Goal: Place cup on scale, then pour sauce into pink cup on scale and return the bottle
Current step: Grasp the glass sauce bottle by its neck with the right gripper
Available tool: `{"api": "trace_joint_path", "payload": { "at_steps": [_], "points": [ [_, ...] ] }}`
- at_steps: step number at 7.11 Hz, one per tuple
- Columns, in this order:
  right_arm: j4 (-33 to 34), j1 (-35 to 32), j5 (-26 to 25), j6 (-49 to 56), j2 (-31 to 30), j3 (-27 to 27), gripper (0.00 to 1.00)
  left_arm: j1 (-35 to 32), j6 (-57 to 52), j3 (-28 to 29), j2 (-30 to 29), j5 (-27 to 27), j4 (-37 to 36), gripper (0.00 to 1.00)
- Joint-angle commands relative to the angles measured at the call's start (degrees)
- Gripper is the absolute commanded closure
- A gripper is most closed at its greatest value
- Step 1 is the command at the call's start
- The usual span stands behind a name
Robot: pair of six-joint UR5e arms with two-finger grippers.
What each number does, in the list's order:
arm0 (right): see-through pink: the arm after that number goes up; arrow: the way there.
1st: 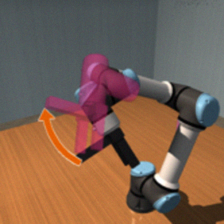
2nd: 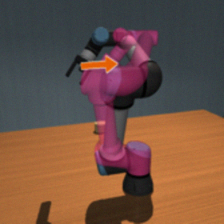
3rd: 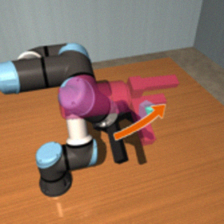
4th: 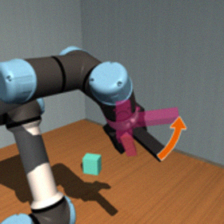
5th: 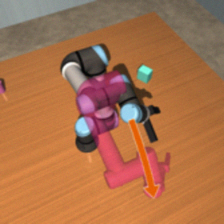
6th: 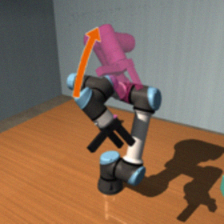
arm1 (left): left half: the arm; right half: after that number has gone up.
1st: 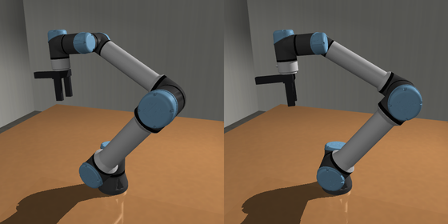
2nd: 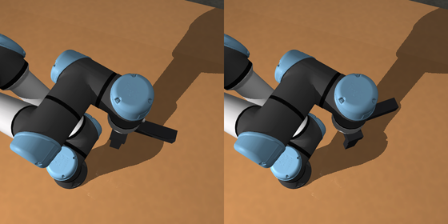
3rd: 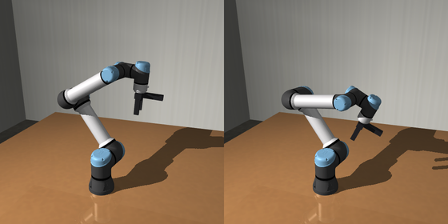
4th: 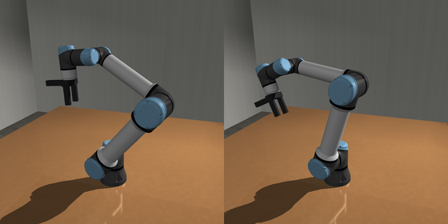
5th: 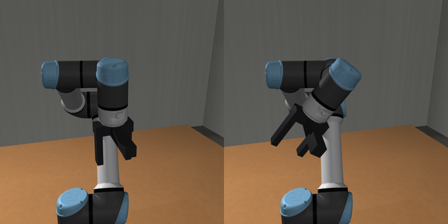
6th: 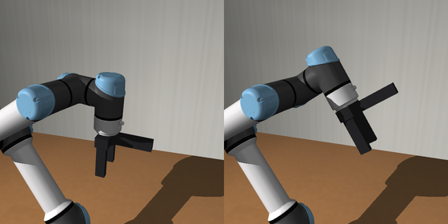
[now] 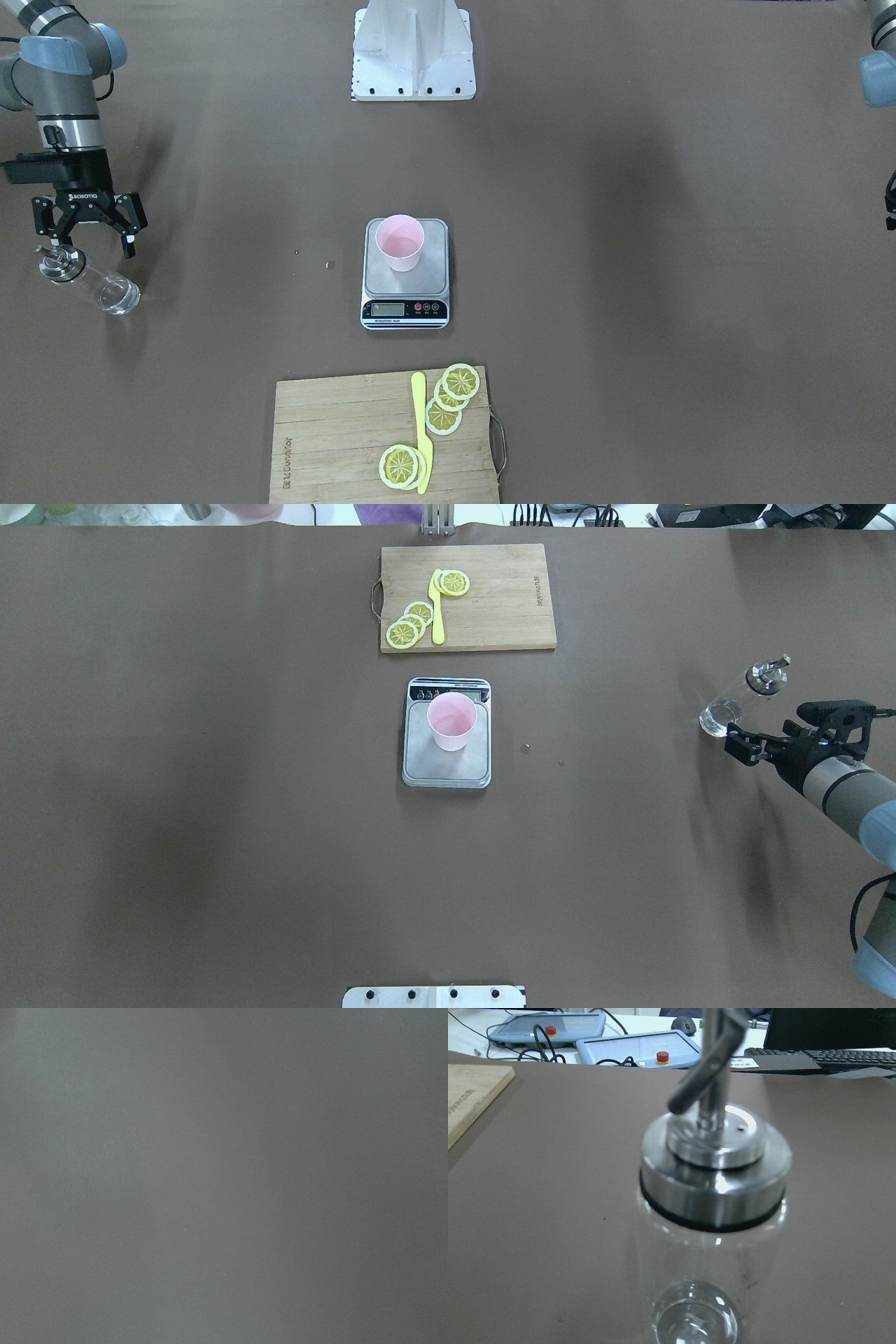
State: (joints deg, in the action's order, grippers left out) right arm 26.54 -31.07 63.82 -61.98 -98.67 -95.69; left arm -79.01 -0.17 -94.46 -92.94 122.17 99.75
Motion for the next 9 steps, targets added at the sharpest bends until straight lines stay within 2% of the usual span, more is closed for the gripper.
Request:
{"api": "trace_joint_path", "payload": {
  "at_steps": [1,9],
  "points": [
    [-5.53,0.93,-2.30,1.42,2.43,5.85,0.00,0.00,0.00,-0.02,0.13,0.00,0.00,0.02],
    [-5.98,-1.35,-1.95,6.96,2.87,6.39,0.00,0.09,-0.09,-0.20,0.04,0.00,0.00,0.02]
  ]
}}
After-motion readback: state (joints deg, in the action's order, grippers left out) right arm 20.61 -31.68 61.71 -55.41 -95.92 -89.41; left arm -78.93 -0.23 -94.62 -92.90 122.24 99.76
